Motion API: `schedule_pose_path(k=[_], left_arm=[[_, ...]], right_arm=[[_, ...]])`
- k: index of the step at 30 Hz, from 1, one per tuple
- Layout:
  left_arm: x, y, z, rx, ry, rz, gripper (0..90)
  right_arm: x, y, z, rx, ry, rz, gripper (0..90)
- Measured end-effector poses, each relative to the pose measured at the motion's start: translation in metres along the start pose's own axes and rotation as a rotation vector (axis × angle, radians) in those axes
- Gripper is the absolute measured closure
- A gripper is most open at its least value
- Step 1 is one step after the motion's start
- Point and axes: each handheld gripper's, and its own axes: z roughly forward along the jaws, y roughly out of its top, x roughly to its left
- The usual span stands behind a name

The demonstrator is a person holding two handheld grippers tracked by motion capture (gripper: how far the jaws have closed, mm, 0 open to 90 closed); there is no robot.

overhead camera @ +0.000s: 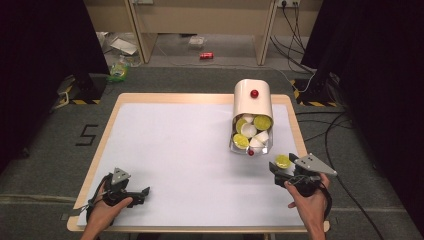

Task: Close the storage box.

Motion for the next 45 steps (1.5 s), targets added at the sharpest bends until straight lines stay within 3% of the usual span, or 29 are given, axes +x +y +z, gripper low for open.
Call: schedule_pose_path(k=[14,25,45], left_arm=[[0.0,0.0,0.0,0.001,0.002,0.002,0.0],[0.0,0.0,0.0,0.001,0.002,0.003,0.0],[0.0,0.0,0.0,0.001,0.002,0.002,0.0]], right_arm=[[0.004,0.007,-0.001,-0.025,-0.008,-0.001,24.4],[0.001,0.008,0.004,-0.021,-0.033,0.01,25.1],[-0.001,0.012,0.013,-0.015,-0.033,0.006,25.3]])
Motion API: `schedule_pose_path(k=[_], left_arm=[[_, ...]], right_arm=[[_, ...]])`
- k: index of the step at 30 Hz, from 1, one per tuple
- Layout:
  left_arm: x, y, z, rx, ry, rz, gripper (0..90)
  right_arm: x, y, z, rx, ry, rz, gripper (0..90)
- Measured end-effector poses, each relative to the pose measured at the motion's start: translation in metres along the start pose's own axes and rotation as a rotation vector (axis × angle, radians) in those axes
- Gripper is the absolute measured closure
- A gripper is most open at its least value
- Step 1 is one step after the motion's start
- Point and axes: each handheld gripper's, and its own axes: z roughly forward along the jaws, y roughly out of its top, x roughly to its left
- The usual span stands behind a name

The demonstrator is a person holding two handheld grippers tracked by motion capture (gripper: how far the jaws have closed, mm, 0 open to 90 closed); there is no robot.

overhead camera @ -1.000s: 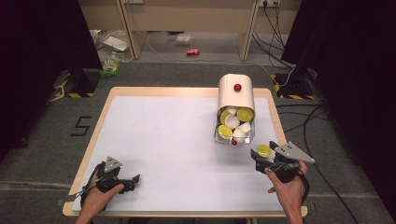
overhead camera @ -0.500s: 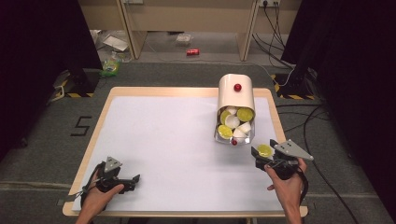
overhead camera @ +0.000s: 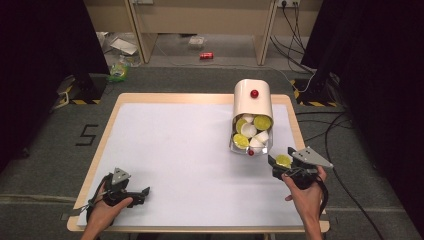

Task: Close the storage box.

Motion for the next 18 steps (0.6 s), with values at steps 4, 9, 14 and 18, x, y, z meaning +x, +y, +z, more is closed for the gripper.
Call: schedule_pose_path(k=[4,9,14,18], left_arm=[[0.0,0.0,0.0,0.0,0.0,0.0,0.0],[0.0,0.0,0.0,0.0,0.0,0.0,0.0],[0.0,0.0,0.0,0.001,-0.001,0.0,0.0],[0.0,0.0,0.0,0.0,0.0,0.0,0.0]], right_arm=[[-0.001,0.003,0.002,-0.004,0.002,-0.002,25.3],[0.001,0.006,0.006,-0.008,0.009,-0.01,25.4],[0.004,0.012,0.01,-0.018,0.011,-0.016,25.5],[0.004,0.012,0.012,-0.01,0.013,-0.022,25.5]])
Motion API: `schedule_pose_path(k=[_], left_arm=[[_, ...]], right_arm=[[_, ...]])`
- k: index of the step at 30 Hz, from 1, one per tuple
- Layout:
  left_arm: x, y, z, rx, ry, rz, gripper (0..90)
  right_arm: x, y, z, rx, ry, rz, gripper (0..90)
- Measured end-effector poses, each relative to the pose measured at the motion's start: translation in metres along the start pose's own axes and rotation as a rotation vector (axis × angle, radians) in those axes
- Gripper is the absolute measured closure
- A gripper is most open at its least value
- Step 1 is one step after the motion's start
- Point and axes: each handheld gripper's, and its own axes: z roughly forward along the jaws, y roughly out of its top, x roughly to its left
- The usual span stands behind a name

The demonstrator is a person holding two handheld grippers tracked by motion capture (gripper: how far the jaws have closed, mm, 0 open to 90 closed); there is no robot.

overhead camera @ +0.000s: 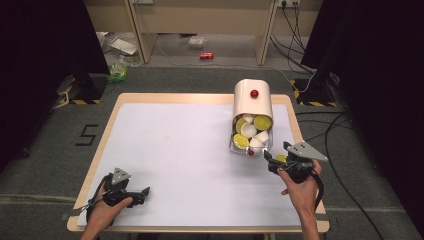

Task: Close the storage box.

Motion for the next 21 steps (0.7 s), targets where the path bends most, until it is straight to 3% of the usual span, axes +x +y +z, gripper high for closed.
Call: schedule_pose_path(k=[21], left_arm=[[0.0002,0.0001,0.0,0.001,0.0,0.001,0.0]], right_arm=[[-0.0008,-0.0025,0.0095,0.015,-0.026,-0.001,26.5]])
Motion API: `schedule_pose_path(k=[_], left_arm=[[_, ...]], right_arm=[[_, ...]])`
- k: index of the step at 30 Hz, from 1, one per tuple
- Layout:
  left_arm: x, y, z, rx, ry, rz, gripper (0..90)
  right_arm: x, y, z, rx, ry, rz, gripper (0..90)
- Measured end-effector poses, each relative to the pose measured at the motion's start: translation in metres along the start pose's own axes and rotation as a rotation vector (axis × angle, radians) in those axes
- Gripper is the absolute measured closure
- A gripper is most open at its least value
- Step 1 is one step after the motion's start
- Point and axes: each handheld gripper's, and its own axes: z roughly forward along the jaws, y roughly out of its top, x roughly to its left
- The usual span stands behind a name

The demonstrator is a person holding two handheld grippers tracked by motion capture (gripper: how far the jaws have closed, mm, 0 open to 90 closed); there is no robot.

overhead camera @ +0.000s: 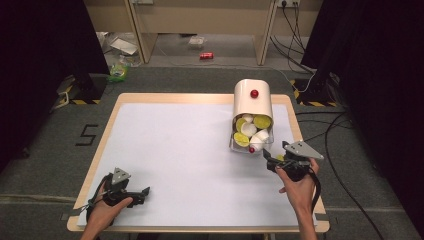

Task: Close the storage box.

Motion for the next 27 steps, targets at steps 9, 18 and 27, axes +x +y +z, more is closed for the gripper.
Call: schedule_pose_path(k=[9,18,27], left_arm=[[0.0,0.0001,0.0,0.0,0.0,0.0,0.0],[0.0001,0.0,0.0,0.0,0.0,0.0,0.0],[0.0,0.0,0.0001,-0.002,-0.001,-0.002,0.0]], right_arm=[[0.0004,0.0013,0.001,0.0,0.003,0.006,24.3],[-0.0005,0.0025,0.0023,0.003,-0.003,0.006,22.0],[-0.0024,0.0049,0.0058,0.008,-0.004,0.013,17.8]])
